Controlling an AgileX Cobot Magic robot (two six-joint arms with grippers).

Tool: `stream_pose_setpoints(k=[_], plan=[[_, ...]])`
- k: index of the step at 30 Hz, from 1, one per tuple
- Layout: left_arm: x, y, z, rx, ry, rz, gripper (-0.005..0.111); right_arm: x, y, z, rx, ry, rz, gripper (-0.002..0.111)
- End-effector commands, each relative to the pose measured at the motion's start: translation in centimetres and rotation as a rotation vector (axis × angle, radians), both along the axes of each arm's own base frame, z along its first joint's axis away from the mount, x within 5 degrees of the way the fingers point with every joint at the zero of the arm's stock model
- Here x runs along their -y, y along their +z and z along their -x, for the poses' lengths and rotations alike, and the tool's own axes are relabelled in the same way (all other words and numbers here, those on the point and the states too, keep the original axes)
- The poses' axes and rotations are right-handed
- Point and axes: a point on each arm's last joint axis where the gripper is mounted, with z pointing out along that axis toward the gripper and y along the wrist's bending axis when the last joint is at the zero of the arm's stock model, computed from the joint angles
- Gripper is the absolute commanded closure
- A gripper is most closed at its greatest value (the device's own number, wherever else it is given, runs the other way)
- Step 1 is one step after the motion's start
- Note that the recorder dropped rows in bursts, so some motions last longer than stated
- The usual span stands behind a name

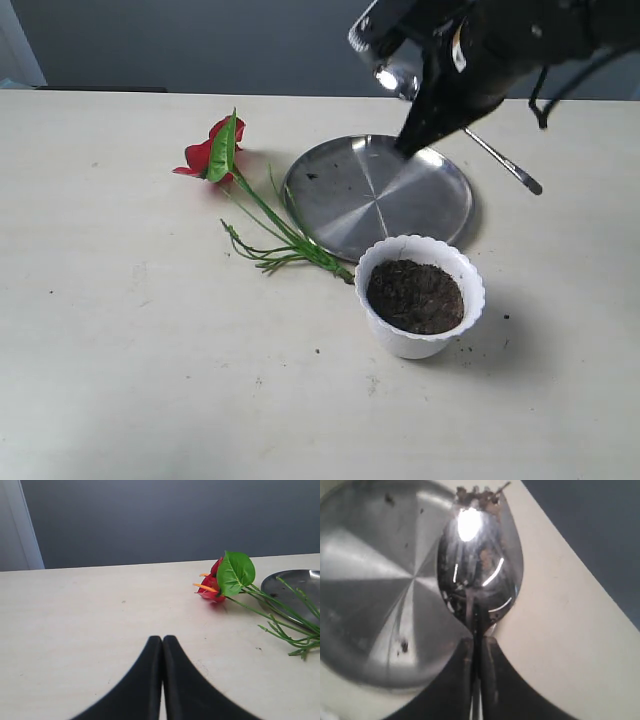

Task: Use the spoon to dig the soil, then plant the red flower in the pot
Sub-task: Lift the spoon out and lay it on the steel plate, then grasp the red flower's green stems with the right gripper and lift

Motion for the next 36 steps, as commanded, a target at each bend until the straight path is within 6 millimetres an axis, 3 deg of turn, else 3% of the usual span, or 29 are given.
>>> stream_pose_setpoints(k=[1,4,11,18,22,24,27,30,32,36], plan=[[0.0,0.2,0.0,0.015,-0.004,0.002,0.106,-0.2,-0.4,-5.2,-0.054,-0.086,-0.135,0.109],[0.0,0.2,0.0,0.015,-0.004,0.002,0.106,-1.7,-1.7,-7.4,-0.132,-0.067,-0.171,0.109],[0.0,0.2,0.0,0.015,-0.004,0.002,0.106,-4.8,-7.3,-10.9,-0.362,-0.069,-0.097,0.109],[0.0,0.2,0.0,0.012,-0.004,0.002,0.106,-5.8,-11.0,-12.5,-0.425,-0.082,-0.056,0.109],[0.0,0.2,0.0,0.012,-0.004,0.002,0.106,-5.9,-12.0,-12.7,-0.428,-0.082,-0.053,0.109],[0.0,0.2,0.0,0.012,-0.004,0.002,0.106,-5.9,-12.1,-12.8,-0.43,-0.082,-0.052,0.105],[0.0,0.2,0.0,0.012,-0.004,0.002,0.106,-6.0,-12.9,-12.8,-0.441,-0.084,-0.044,0.085],[0.0,0.2,0.0,0.012,-0.004,0.002,0.106,-6.0,-12.9,-12.9,-0.436,-0.083,-0.048,0.083],[0.0,0.2,0.0,0.012,-0.004,0.002,0.106,-6.1,-11.8,-13.0,-0.416,-0.08,-0.062,0.083],[0.0,0.2,0.0,0.012,-0.004,0.002,0.106,-7.9,-3.9,-12.5,-0.382,-0.026,-0.353,0.083]])
